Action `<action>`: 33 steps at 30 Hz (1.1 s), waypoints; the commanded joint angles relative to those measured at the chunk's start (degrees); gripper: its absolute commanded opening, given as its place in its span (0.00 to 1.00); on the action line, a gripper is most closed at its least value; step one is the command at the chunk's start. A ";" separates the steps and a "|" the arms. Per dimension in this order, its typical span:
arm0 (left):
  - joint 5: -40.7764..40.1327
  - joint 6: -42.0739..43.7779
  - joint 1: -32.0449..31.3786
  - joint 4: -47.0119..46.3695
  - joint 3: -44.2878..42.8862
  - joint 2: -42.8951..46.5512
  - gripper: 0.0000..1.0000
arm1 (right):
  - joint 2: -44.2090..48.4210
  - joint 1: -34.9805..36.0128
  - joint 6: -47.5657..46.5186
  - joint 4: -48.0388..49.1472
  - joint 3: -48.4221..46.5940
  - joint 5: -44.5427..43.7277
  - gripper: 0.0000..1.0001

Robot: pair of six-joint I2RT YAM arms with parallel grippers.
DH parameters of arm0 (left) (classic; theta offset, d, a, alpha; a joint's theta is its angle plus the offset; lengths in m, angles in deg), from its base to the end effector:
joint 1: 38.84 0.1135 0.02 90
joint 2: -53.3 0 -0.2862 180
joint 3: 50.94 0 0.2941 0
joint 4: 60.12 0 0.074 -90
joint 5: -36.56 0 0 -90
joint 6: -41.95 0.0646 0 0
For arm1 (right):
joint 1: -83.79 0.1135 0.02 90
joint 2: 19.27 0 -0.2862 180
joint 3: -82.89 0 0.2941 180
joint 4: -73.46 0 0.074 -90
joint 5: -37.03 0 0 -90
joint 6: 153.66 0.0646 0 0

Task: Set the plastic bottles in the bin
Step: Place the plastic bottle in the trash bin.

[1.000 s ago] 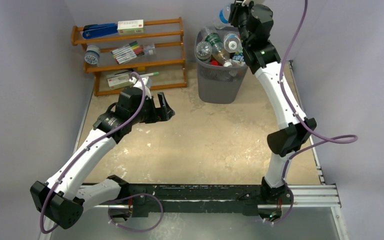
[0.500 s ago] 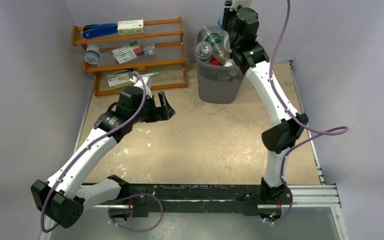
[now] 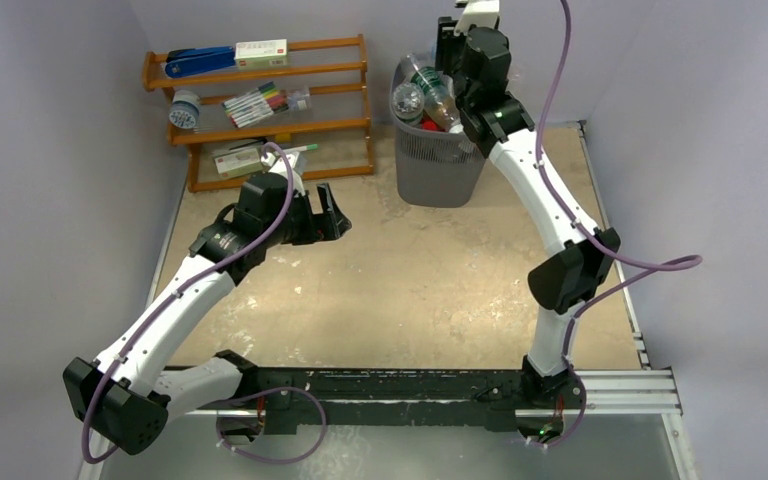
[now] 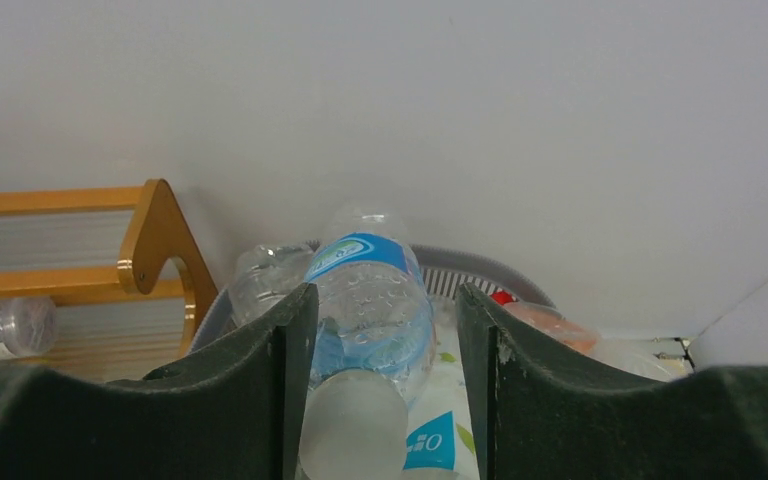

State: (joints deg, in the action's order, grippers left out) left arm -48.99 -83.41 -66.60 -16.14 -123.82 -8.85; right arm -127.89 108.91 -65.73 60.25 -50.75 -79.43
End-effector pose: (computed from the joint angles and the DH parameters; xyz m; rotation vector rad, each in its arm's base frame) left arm 0.2552 -0.1400 0.3454 -0.1015 2.2361 -0.7068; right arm 0.4712 0.1891 0.5361 0.0615 1.3852 0.0207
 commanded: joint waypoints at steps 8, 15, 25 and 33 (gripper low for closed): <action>0.39 0.20 0.35 -2.70 -0.18 0.76 0.88 | 3.48 0.70 -0.02 1.33 -0.21 -1.58 0.61; 0.15 0.11 0.34 -2.25 -0.65 1.48 0.88 | 5.10 0.75 0.94 -1.01 -2.61 -1.54 0.83; -1.19 0.53 0.35 0.19 -2.93 2.92 0.89 | 9.98 0.76 3.31 -3.67 -2.34 -1.02 1.00; -2.58 1.27 0.35 3.22 -4.77 3.73 0.90 | 22.00 0.75 6.54 -6.07 5.22 0.44 1.00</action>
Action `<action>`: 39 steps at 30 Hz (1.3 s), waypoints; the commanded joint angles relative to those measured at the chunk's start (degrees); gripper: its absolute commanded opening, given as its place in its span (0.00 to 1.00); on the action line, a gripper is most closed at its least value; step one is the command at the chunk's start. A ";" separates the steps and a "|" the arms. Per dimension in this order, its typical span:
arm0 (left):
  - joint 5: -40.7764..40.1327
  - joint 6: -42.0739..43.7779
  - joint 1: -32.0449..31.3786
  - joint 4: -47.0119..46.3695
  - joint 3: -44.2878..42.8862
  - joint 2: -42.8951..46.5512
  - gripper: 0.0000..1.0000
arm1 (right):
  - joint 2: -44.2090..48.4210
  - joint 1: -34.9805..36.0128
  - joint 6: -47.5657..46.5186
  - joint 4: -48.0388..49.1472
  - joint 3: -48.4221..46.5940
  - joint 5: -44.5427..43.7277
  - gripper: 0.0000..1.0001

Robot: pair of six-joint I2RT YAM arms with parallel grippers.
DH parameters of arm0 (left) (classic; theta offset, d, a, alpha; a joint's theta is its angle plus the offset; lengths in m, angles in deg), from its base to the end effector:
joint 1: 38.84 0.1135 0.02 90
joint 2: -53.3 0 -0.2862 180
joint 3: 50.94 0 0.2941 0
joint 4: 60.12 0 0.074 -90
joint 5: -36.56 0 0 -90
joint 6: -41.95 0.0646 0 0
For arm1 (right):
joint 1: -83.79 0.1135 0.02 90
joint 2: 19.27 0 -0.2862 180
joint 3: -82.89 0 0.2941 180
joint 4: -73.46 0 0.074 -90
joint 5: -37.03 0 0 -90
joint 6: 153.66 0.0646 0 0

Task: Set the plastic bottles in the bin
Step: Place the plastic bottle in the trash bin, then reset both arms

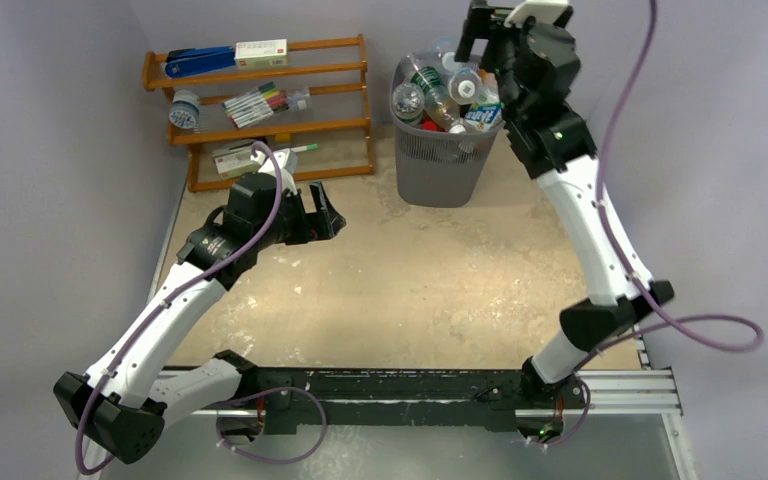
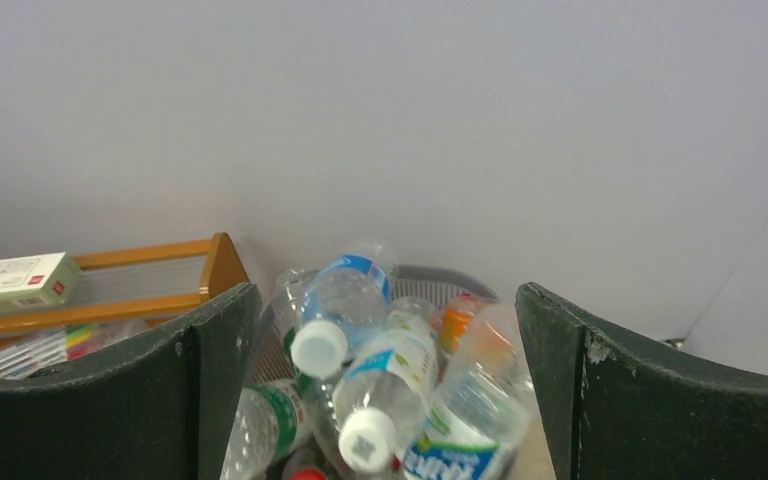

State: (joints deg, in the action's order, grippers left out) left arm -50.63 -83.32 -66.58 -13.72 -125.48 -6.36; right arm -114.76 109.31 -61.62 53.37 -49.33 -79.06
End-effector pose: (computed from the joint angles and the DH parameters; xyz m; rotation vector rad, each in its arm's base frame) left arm 0.2444 -0.1321 0.3636 -0.1144 2.1987 -0.6900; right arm 0.3819 0.1508 0.6121 0.1266 1.3055 0.1187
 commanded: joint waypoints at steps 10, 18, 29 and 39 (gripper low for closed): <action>-10.87 -0.53 0.33 5.52 -2.81 4.50 0.90 | 32.36 0.35 8.83 -3.79 28.55 -1.00 1.00; -12.66 -3.28 0.34 0.33 7.98 9.05 0.91 | 44.30 0.32 15.92 -9.37 47.46 -0.01 1.00; -22.10 -2.79 0.41 -21.26 23.81 4.72 0.91 | 53.69 -0.30 19.95 4.88 76.53 -2.62 1.00; -37.02 6.69 8.24 -32.61 28.59 -2.32 0.92 | 46.66 -17.52 18.52 23.59 89.19 5.06 1.00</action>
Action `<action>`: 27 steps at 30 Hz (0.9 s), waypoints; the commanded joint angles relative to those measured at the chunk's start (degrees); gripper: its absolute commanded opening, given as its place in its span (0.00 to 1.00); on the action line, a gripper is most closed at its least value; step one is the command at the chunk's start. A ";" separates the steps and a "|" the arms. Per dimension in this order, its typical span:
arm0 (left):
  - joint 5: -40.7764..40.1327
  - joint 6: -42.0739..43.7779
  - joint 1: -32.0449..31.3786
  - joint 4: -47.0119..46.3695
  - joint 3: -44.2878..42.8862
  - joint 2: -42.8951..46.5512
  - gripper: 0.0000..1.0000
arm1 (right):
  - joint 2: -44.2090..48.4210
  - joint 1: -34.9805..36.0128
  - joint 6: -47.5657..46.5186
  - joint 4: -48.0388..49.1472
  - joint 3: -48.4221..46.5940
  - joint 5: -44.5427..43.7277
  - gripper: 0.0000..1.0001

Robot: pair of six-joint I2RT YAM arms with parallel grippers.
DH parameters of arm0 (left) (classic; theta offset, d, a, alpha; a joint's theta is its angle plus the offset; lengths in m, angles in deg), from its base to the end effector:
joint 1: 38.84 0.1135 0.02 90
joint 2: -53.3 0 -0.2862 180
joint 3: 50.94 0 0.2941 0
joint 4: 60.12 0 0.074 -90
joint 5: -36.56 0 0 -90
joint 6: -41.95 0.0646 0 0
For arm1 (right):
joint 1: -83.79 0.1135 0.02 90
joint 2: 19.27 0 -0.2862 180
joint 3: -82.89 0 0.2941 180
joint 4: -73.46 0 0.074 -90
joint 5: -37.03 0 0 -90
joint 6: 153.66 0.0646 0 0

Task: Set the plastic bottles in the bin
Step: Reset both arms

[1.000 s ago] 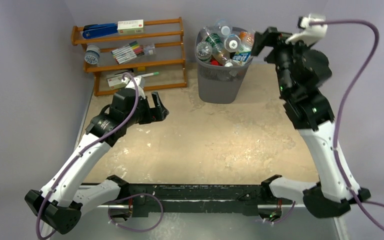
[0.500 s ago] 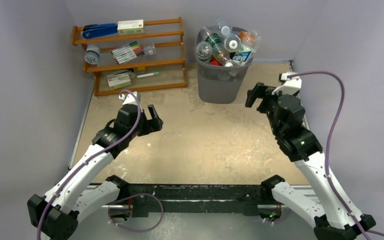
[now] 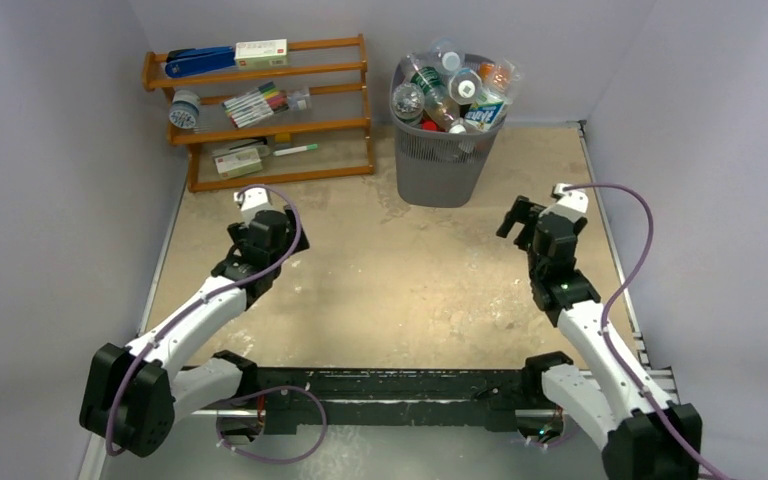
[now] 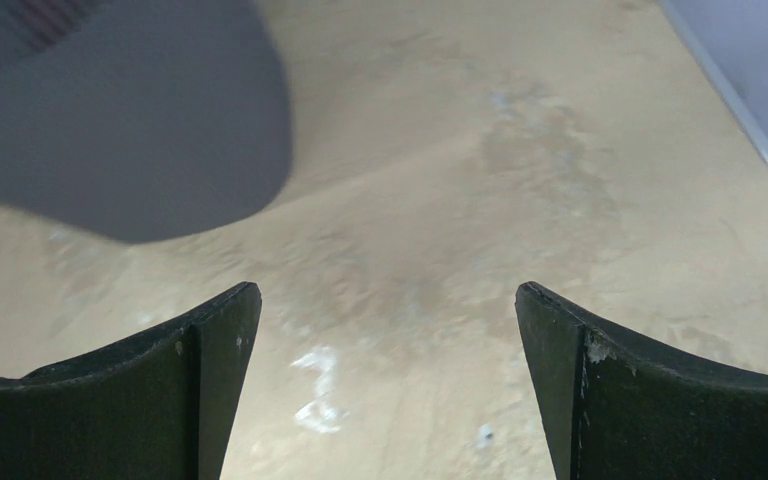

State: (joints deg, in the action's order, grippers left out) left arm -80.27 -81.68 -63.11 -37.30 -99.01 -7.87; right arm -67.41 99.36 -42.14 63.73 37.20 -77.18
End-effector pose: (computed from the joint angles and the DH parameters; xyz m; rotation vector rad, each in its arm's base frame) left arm 0.2627 -0.0865 0.2203 -0.4276 2.0793 -0.0808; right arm 0.2506 0.0423 0.2860 0.3910 1.7215 0.0929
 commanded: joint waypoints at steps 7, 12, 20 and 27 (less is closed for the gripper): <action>-13.15 13.99 8.75 -19.76 4.80 -5.09 0.92 | -7.13 -13.46 -10.78 32.44 7.04 -0.62 1.00; -14.23 16.44 14.13 -24.08 4.93 -11.15 0.92 | -17.59 -20.13 -11.41 44.89 10.41 1.46 1.00; -10.39 20.99 18.53 -41.29 10.42 -19.37 0.92 | -29.38 -21.83 -14.54 62.53 12.86 3.92 1.00; -5.51 21.51 21.87 -51.81 10.49 -25.73 0.92 | -38.43 -22.03 -16.76 67.67 8.68 5.65 1.00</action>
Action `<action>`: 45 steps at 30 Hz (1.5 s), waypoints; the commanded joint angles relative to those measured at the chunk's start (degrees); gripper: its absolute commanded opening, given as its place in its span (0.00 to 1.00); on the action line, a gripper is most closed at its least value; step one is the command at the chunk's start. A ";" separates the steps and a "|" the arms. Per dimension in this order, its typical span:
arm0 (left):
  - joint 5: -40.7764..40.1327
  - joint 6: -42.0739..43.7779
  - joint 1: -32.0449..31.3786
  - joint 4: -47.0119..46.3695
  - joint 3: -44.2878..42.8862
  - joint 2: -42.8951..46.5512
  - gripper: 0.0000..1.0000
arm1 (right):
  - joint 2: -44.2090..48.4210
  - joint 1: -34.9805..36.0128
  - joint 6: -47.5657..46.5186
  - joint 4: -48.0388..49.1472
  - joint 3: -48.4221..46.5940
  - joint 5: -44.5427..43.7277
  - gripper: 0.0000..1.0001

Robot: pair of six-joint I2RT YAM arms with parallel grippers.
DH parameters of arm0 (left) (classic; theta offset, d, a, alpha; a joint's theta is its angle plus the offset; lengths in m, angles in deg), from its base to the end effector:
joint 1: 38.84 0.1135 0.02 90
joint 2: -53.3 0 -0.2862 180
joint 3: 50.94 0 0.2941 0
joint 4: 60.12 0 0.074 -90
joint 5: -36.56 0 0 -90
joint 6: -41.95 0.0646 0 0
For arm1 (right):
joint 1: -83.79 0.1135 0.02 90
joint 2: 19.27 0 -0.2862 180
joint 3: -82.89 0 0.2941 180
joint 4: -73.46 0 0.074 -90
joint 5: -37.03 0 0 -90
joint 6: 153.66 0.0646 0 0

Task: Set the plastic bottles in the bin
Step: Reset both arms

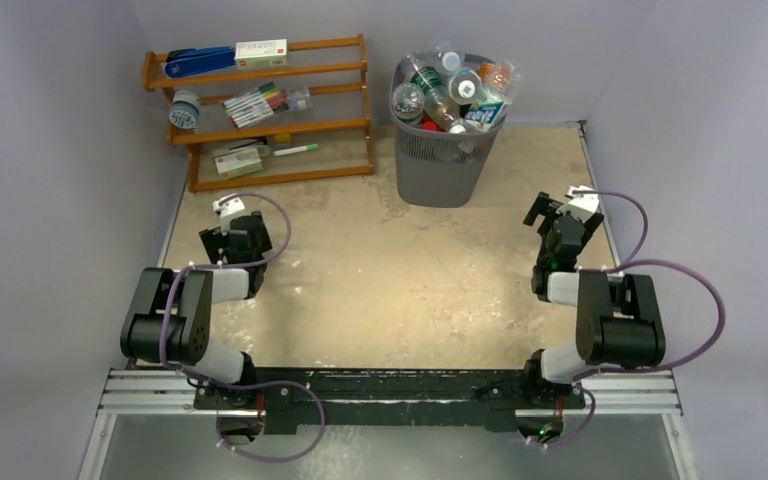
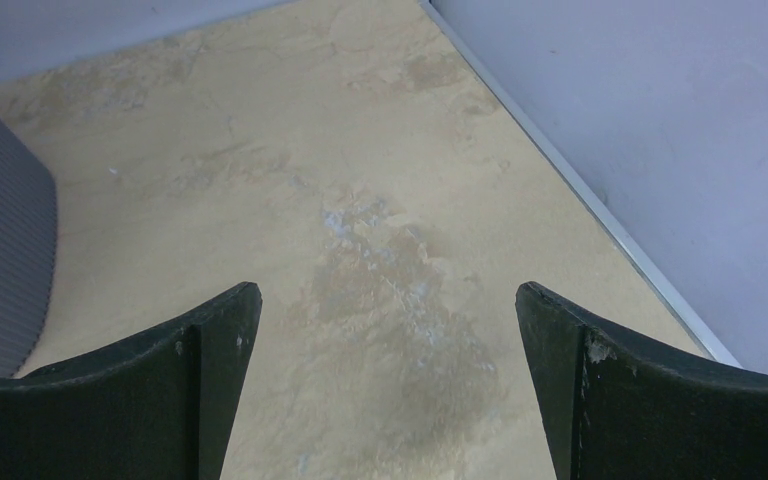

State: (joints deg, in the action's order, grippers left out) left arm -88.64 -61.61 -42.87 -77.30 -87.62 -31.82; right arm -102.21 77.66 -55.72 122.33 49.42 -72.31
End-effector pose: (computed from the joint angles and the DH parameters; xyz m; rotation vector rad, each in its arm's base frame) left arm 0.3010 0.0161 0.1128 -0.5238 1.9702 0.4565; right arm 0.3068 -0.0545 0.1726 0.4532 1.5197 -0.2420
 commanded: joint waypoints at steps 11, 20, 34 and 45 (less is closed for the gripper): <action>14.24 2.45 4.37 -20.41 -0.15 -4.31 0.92 | -4.98 0.33 -6.62 20.10 1.49 6.23 1.00; 21.22 4.25 6.08 -28.64 2.40 -7.92 0.92 | -6.44 0.59 -7.79 25.73 4.11 7.81 1.00; 25.93 6.27 5.90 -39.18 7.74 -9.44 0.93 | -7.21 0.75 -8.16 26.19 3.59 7.73 1.00; 25.94 6.21 5.90 -39.92 7.90 -9.57 0.93 | -7.33 0.77 -8.12 25.75 3.30 7.82 1.00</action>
